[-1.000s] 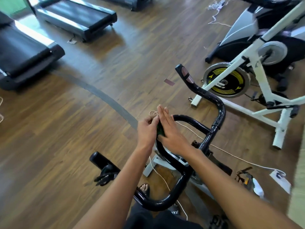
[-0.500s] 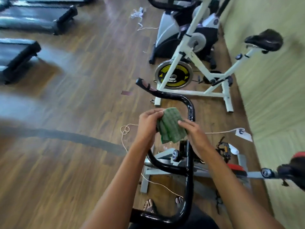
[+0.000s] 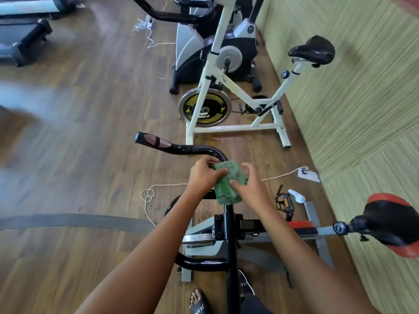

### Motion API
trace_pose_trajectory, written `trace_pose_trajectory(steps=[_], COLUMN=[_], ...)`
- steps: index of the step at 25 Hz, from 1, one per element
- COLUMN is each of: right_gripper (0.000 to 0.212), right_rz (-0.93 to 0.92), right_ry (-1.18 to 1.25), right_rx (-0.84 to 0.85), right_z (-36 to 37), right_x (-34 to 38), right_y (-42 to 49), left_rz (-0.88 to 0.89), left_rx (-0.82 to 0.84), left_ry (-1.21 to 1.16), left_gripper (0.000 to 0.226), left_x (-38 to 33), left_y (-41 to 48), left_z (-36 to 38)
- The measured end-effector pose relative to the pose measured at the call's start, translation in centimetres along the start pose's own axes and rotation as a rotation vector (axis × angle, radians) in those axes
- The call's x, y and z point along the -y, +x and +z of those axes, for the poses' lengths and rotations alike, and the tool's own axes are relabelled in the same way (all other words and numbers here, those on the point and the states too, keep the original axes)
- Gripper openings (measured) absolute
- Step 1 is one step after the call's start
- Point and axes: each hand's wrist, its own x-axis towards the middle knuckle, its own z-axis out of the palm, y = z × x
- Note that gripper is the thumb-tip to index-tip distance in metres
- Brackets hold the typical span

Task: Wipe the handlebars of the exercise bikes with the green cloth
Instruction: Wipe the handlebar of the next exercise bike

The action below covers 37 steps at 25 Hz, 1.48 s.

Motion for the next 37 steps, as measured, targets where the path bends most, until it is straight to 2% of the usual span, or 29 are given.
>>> trace_pose_trajectory(steps=[2,3,5,7,9,11,14,16,19,23,27,31,33,37], right_gripper=[0.060,0.058,0.059,0.061,0.061,0.060,0.065,0.065,0.058,0.058,0.064,0.061,0.062,0.085], right_rz=[-0.222,-0.319,-0.376,-0.349,-0.316,-0.344,-0.431,-0.443,-0.455,-0.569,-0.571,-0.700,-0.806,-1.142], right_ry=[-0.189,-0.286,-0.517,-0.637,-0.614,-0.674,-0.818,-0.847,-0.748,-0.764,-0.581,-0.767,-0.892,-1.035], right_rx=[-0.105,-0.085,0.046,0.067,0.035,0.007,-0.042,-0.015,0.035,0.039,0.158,0.280,0.298,0.264], right_z=[1.2,1.9,3.4,4.4,4.7,4.8,5.4,5.3,4.7,4.2,2.8,2.3,2.9,4.2], right_x=[-0.2,-0.4,-1.0,-1.3,-0.4,0.3,-0.6,-1.0,0.5,-0.4,0.3,2.2,3.1,3.3], right_y=[-0.3,-0.7,-1.6,-1.1,1.2,2.8,1.9,1.6,4.0,4.2,6.4,10.5,12.1,14.1], left_rz=[0.028,0.014,-0.051,-0.107,-0.171,-0.193,-0.171,-0.171,-0.165,-0.156,-0.170,-0.258,-0.319,-0.283], left_rx=[-0.113,-0.164,-0.205,-0.136,-0.049,-0.038,-0.080,-0.099,-0.115,-0.124,-0.142,-0.222,-0.263,-0.357], left_ry=[0.063,0.101,0.261,0.382,0.354,0.287,0.293,0.294,0.293,0.300,0.348,0.617,0.650,0.646], left_gripper=[0.018,0.020,0.029,0.040,0.052,0.060,0.059,0.057,0.056,0.056,0.070,0.070,0.072,0.068], left_x=[0.9,1.8,3.9,6.5,8.0,8.5,8.4,8.5,8.9,9.3,8.8,7.6,7.2,6.5], left_y=[-0.3,-0.5,-0.8,-0.9,-1.0,-0.9,-0.8,-0.8,-0.6,-0.6,-0.9,-1.8,-1.9,-1.8], left_z=[-1.3,-2.2,-4.1,-5.4,-5.7,-5.5,-5.4,-5.4,-5.3,-5.2,-5.4,-4.8,-4.4,-4.1])
